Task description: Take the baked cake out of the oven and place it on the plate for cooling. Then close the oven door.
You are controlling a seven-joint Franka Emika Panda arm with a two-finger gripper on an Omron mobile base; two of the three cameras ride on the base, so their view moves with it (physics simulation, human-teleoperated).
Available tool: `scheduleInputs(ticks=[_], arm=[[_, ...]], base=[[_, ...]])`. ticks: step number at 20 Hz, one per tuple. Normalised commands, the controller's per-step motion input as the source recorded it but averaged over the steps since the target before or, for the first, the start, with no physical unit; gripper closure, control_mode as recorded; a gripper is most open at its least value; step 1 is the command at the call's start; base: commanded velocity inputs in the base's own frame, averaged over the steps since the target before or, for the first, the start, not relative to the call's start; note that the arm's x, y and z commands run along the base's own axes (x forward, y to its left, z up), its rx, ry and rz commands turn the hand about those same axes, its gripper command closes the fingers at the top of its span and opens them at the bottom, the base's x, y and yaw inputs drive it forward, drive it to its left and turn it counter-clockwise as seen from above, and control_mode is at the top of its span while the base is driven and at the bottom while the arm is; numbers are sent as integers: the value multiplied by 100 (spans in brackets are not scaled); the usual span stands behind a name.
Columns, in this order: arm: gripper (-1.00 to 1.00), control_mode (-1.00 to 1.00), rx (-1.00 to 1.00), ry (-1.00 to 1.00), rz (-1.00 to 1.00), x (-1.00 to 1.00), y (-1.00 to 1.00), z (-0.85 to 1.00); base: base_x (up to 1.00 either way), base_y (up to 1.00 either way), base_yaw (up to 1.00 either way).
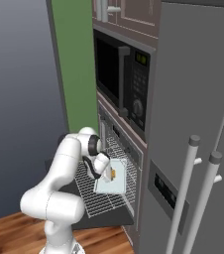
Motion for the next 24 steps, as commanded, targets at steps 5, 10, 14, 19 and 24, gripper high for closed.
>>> scheduleInputs(ticks=[5, 10, 14, 19, 24], arm=[[-100, -100, 0, 1, 0, 23, 0, -18], [100, -100, 0, 7, 0, 11, 3, -13], [100, -100, 0, 6, 0, -5, 5, -7], [100, -100, 0, -1, 0, -32, 1, 7], [100, -100, 5, -5, 1, -72, 8, 54]], base=[[0, 0, 0], [0, 0, 0], [0, 0, 0], [0, 0, 0], [0, 0, 0]])
